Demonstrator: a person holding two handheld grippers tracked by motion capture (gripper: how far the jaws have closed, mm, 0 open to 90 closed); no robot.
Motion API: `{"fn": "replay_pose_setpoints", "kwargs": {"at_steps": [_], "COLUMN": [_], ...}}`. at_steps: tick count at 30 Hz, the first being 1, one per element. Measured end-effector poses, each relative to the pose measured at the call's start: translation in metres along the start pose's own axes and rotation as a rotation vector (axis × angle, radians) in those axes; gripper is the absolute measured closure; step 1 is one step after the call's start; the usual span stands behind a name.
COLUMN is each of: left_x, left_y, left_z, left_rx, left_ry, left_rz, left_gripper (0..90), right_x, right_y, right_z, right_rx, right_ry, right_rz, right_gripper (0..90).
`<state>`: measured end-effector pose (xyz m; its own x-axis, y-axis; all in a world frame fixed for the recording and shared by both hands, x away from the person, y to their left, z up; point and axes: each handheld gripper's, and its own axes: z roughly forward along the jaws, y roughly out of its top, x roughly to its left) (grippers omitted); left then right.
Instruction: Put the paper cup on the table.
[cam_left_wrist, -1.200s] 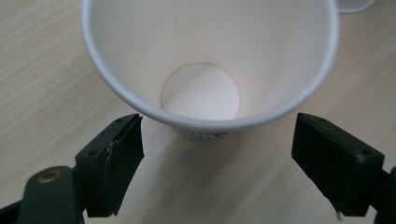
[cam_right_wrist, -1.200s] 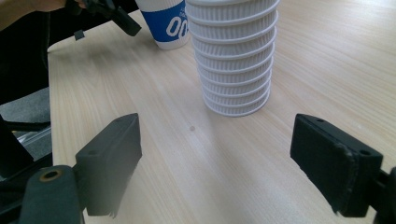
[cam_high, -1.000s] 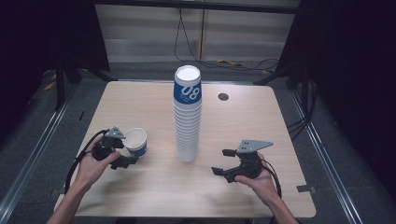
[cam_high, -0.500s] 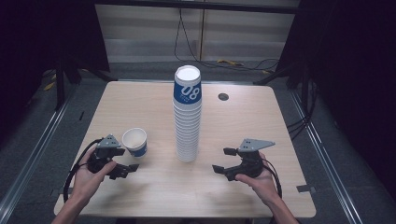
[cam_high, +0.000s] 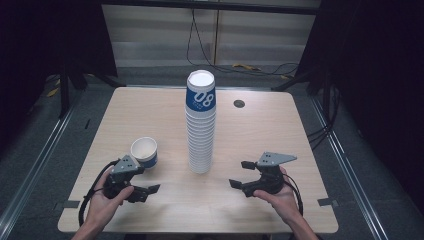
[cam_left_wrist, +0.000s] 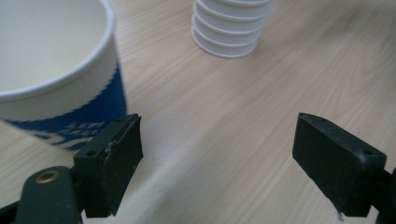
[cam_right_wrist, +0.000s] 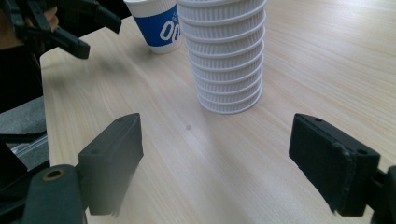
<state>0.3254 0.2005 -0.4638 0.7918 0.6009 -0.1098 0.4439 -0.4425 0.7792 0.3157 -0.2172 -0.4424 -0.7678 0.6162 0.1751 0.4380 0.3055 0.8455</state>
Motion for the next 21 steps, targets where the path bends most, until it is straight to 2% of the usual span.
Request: {"fn": "replay_pose_setpoints", "kwargs": {"at_steps": [1, 2, 5, 9, 10, 11, 12, 14, 18, 21], "left_x": [-0.003, -0.006, -0.011, -0.018, -0.021, -0.023, -0.027, -0.03, -0.033, -0.034], "left_y": [0.0, -0.001, -0.001, -0.003, -0.004, -0.004, -0.004, -0.004, -0.003, -0.003], "left_z": [0.001, 0.003, 0.007, 0.015, 0.018, 0.021, 0.023, 0.025, 0.028, 0.03], "left_rx": [-0.012, -0.024, -0.045, -0.063, -0.062, -0.046, -0.047, -0.059, -0.083, -0.087], "left_ry": [0.013, 0.019, -0.001, 0.006, -0.005, -0.011, -0.002, -0.036, -0.057, -0.059], "left_rz": [0.028, 0.034, 0.007, 0.006, 0.018, 0.049, 0.063, 0.043, 0.038, 0.043], "left_gripper": [16.1, 16.0, 15.9, 16.0, 16.0, 16.0, 16.6, 15.8, 15.8, 15.8], "right_x": [0.0, 0.0, 0.001, 0.0, 0.0, 0.001, 0.001, 0.002, 0.004, 0.004], "right_y": [0.0, 0.0, -0.002, -0.006, -0.007, -0.008, -0.008, -0.008, -0.009, -0.01], "right_z": [0.0, 0.001, 0.002, 0.004, 0.005, 0.005, 0.005, 0.005, 0.006, 0.008], "right_rx": [-0.002, -0.005, -0.015, -0.023, -0.021, -0.026, -0.025, -0.02, -0.02, -0.009], "right_ry": [-0.002, -0.003, -0.016, -0.032, -0.034, -0.034, -0.035, -0.032, -0.033, -0.031], "right_rz": [-0.002, -0.001, 0.009, 0.026, 0.024, 0.031, 0.036, 0.037, 0.029, 0.029], "right_gripper": [17.6, 17.6, 17.6, 17.1, 17.1, 17.1, 17.1, 17.1, 17.1, 17.1]}}
